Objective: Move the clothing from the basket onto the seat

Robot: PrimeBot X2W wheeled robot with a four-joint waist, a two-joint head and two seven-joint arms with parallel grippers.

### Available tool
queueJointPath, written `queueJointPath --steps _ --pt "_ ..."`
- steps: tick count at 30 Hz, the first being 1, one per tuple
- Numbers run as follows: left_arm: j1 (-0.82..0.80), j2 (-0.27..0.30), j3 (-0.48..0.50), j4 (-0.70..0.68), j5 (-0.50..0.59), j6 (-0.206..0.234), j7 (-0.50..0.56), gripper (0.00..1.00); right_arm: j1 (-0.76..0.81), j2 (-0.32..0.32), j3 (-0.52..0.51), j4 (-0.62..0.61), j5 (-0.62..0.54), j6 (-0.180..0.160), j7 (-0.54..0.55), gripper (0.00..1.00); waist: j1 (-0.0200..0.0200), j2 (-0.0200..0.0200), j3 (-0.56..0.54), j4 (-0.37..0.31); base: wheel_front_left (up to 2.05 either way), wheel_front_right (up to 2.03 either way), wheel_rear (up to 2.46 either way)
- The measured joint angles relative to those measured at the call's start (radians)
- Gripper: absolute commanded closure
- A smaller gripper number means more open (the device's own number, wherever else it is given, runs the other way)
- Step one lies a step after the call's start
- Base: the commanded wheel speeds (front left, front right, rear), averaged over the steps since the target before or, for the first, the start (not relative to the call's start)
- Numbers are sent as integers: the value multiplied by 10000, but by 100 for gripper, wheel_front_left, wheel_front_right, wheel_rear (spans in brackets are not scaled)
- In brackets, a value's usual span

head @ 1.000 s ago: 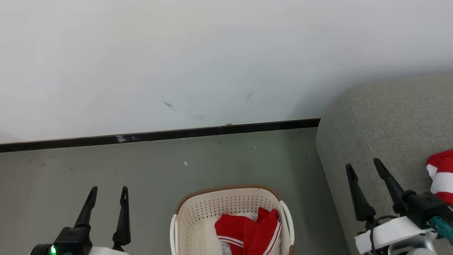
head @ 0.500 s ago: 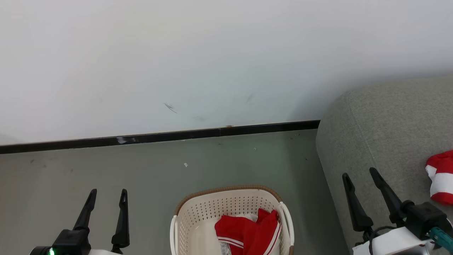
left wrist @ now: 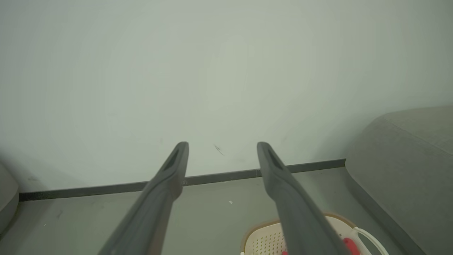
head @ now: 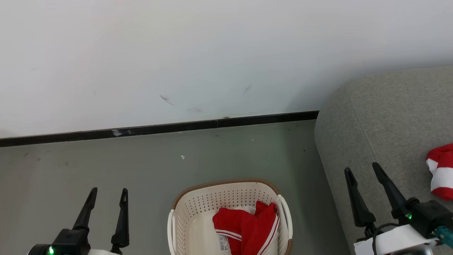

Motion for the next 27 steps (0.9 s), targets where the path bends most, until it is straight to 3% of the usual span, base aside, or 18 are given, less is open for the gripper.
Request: queueJointPath --steps 13,27 --pt "-760 186 -809 389 368 -483 123 0 -146 2 12 -433 -115 0 0 0 0 0 720 -82 0 0 0" --pt "-2323 -140 -1893 1338 761 -1110 474 0 -1158 0 -293 -1101 -213 0 -25 0 0 0 1880 -352 0 0 0"
